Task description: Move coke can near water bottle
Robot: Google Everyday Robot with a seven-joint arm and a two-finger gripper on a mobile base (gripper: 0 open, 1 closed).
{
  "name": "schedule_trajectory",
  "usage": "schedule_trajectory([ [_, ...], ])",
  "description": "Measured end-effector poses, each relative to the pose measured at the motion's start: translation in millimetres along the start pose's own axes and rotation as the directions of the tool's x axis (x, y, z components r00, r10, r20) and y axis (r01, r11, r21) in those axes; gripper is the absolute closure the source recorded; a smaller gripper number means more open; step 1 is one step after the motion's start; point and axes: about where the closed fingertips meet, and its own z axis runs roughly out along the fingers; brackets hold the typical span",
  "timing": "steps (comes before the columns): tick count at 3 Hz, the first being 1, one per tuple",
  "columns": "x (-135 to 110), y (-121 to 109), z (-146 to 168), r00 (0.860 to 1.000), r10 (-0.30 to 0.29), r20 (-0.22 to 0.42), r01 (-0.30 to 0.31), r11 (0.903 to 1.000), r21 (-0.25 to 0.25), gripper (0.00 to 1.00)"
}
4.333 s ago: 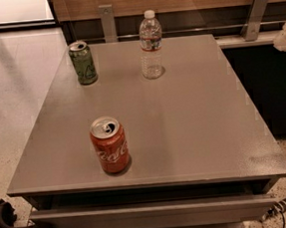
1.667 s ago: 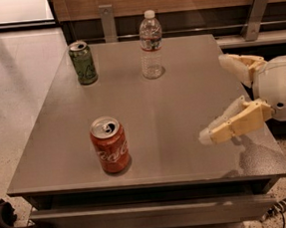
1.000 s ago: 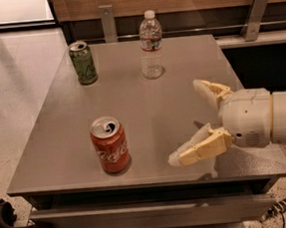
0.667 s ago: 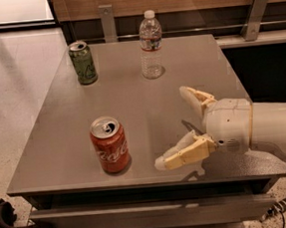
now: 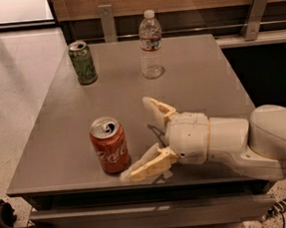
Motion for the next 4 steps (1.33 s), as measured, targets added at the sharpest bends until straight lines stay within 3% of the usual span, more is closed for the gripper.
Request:
schedule_trajectory([
  [2, -2, 23, 41, 0.998, -0.017, 0.068, 0.024, 0.994, -0.107, 0.0],
  [3, -2, 32, 56, 0.997, -0.029, 0.07, 0.039, 0.9892, -0.141, 0.16],
  [4, -4, 34, 58, 0.997, -0.033, 0.07, 0.043, 0.9884, -0.146, 0.47],
])
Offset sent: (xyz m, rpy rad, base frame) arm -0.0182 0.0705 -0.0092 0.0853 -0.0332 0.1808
